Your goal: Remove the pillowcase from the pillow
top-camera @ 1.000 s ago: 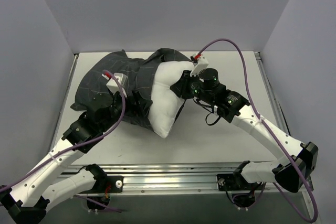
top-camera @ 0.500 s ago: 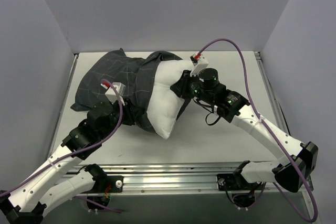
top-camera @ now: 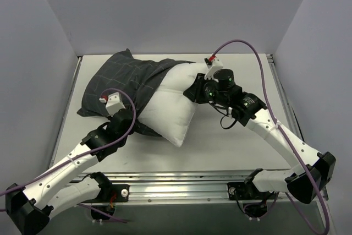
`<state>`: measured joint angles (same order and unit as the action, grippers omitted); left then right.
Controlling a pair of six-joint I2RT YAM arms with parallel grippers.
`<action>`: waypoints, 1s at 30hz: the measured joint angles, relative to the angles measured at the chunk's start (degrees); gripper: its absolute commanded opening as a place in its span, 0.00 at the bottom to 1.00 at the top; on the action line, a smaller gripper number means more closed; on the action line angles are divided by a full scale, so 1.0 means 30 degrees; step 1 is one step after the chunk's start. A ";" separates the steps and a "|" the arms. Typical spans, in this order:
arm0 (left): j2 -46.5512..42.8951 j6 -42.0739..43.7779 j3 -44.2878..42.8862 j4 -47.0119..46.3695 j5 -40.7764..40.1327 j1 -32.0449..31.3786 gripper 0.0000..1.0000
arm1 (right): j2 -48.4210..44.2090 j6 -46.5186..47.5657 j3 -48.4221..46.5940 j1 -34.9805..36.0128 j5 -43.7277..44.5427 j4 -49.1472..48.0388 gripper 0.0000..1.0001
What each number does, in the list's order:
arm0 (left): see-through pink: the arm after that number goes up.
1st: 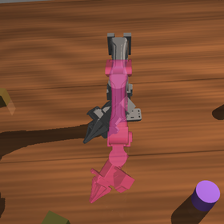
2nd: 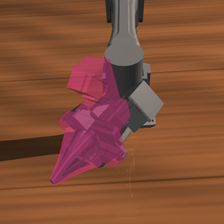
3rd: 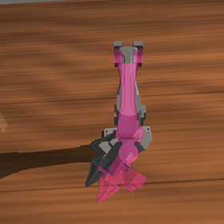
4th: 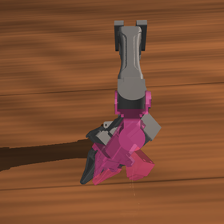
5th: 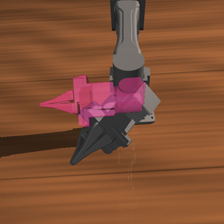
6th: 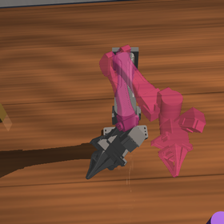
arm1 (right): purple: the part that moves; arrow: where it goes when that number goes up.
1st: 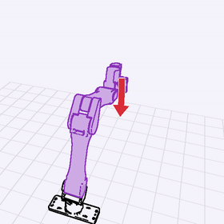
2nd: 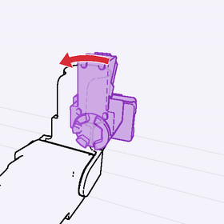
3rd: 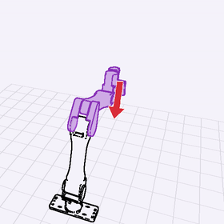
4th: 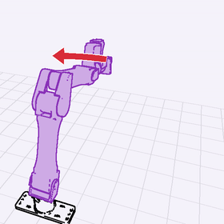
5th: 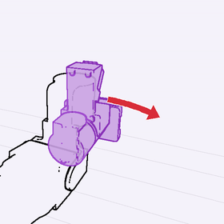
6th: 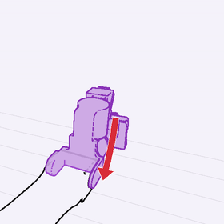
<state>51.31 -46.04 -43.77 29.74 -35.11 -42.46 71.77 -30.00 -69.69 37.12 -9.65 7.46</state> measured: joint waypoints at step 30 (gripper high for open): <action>0.9122 0.1559 0.1945 -1.3442 0.5982 0.1931 0.13 | -0.3432 0.2025 0.3220 -0.0532 0.5872 0.4357 0.88</action>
<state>78.67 -41.36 -37.93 -10.59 -17.17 -36.67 61.47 -23.92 -60.03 35.53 7.97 20.53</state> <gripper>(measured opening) 0.129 0.850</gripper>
